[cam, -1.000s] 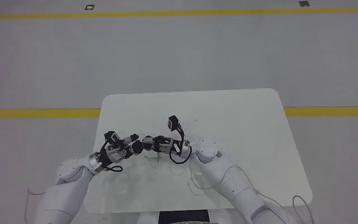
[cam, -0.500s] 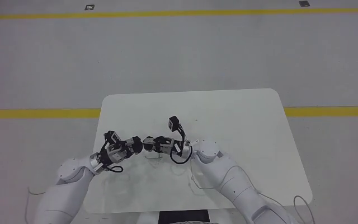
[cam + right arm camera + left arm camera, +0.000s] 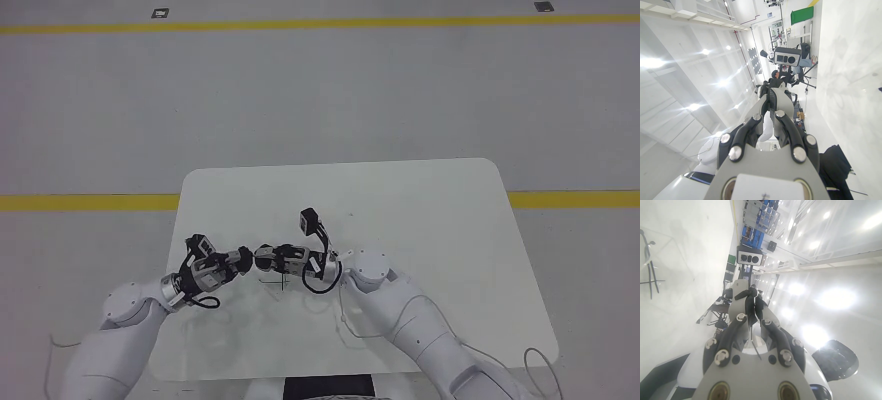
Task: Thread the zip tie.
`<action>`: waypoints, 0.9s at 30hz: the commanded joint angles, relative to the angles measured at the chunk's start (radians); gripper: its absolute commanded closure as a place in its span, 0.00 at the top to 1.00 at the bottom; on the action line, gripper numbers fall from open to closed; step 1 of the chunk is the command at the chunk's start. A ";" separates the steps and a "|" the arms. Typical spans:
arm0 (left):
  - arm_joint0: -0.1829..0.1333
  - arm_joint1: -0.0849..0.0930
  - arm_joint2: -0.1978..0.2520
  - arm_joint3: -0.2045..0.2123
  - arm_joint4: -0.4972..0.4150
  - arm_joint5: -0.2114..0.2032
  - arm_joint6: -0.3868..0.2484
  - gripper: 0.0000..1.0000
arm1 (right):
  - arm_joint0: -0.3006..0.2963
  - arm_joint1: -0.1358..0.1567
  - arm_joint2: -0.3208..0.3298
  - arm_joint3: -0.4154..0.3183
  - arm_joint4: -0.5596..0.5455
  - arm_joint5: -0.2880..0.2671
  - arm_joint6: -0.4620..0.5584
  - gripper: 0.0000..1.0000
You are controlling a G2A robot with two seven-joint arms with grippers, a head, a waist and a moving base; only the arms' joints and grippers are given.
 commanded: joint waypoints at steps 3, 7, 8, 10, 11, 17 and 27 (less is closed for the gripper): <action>0.000 0.001 0.003 0.004 0.003 -0.008 0.003 0.00 | 0.002 0.000 -0.005 0.002 0.006 -0.004 -0.001 0.00; 0.000 0.003 0.005 0.006 0.007 -0.014 0.004 0.00 | 0.002 0.001 -0.008 0.002 0.008 -0.007 -0.004 0.00; 0.000 0.004 0.005 0.006 0.010 -0.019 0.005 0.00 | 0.002 0.002 -0.009 0.002 0.009 -0.006 -0.006 0.29; 0.000 0.004 0.004 0.008 0.010 -0.029 0.009 0.00 | 0.001 0.002 -0.009 0.000 0.013 -0.006 -0.014 1.00; 0.001 0.005 0.001 0.009 0.012 -0.041 0.014 0.00 | -0.001 0.003 -0.007 -0.002 0.016 -0.008 -0.020 1.00; 0.005 0.007 -0.008 0.015 0.003 -0.077 0.003 0.00 | -0.010 0.011 0.011 -0.012 0.028 -0.013 -0.028 1.00; 0.014 0.007 -0.020 0.009 -0.059 -0.192 -0.077 0.00 | -0.029 0.022 0.041 -0.025 0.054 -0.016 -0.053 1.00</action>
